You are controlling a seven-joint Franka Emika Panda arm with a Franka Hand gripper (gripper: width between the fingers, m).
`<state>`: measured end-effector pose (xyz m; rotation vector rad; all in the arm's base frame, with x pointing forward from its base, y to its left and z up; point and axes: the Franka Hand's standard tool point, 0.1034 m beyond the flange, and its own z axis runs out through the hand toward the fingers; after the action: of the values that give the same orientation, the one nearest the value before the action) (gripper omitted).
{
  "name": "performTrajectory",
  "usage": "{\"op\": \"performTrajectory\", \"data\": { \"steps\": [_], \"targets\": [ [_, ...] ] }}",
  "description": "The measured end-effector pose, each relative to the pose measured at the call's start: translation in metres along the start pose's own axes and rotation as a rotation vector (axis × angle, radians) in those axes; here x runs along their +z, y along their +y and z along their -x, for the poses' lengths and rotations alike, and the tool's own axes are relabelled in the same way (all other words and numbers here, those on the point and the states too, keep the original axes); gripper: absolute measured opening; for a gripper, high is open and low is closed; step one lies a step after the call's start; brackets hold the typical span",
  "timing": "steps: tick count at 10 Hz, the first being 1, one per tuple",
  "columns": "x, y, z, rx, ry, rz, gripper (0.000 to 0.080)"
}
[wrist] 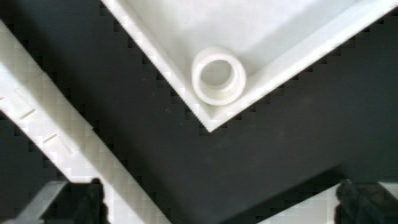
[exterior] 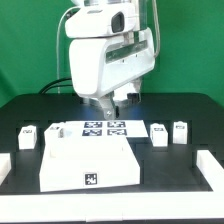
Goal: Assemble one leg
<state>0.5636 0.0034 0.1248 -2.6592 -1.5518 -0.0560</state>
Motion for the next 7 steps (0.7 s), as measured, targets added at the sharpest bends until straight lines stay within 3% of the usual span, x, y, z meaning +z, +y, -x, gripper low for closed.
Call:
{"op": "performTrajectory", "data": {
  "steps": [7],
  "targets": [
    [0.0017, -0.0004, 0.0004, 0.0, -0.001, -0.002, 0.065]
  ]
}}
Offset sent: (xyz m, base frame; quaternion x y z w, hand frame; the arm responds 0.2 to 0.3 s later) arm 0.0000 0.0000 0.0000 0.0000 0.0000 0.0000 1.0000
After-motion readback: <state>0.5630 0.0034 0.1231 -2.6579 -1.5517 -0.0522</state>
